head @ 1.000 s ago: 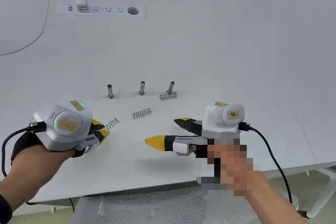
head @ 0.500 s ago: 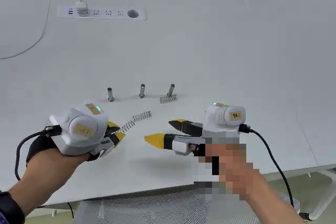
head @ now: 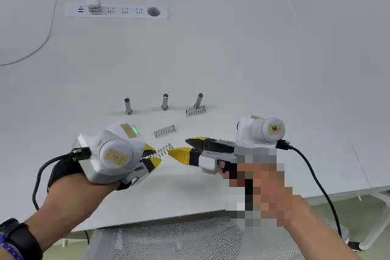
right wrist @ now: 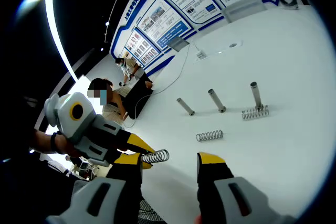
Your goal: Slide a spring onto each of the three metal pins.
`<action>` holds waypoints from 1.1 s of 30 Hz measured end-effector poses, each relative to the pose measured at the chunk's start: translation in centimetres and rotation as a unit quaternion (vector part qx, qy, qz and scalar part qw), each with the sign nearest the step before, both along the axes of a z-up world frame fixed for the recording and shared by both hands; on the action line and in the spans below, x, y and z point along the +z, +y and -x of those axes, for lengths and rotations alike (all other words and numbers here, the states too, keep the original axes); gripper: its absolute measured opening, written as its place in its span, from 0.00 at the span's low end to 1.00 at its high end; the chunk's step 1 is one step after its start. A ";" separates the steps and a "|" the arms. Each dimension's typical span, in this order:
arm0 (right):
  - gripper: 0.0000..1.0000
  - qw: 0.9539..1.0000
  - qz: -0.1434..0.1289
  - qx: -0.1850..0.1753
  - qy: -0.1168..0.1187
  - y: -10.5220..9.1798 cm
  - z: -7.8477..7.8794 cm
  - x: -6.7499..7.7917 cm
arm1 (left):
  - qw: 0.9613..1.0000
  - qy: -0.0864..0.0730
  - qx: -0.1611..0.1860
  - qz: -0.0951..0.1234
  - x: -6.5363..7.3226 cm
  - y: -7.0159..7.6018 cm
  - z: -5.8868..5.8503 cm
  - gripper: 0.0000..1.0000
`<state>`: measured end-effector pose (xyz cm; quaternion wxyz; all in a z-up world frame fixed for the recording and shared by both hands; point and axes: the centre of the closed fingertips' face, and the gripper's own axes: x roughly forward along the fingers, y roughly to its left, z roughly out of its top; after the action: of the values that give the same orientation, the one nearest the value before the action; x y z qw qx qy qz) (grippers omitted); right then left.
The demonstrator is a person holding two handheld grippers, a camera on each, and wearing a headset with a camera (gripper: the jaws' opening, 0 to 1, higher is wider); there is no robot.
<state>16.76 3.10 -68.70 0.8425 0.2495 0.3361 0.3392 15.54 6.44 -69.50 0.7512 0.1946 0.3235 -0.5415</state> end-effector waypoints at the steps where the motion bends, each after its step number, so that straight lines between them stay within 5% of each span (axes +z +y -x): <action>1: 0.41 1.000 -0.003 0.001 0.001 0.1 0.0 0.0 | 1.000 -0.001 -0.002 0.000 0.0 -0.1 0.1 0.10; 18: 0.19 0.999 -0.048 0.016 0.017 1.3 0.6 0.5 | 0.999 -0.015 -0.028 0.006 0.9 -1.2 0.7 0.10; 33: 0.14 0.997 -0.071 0.023 0.028 1.6 1.0 1.2 | 0.999 -0.026 -0.044 -0.002 0.8 -0.9 0.7 0.10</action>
<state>15.81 4.73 -67.49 0.8051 0.3103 0.3400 0.3741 14.81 5.50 -68.74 0.7344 0.2237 0.2963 -0.5682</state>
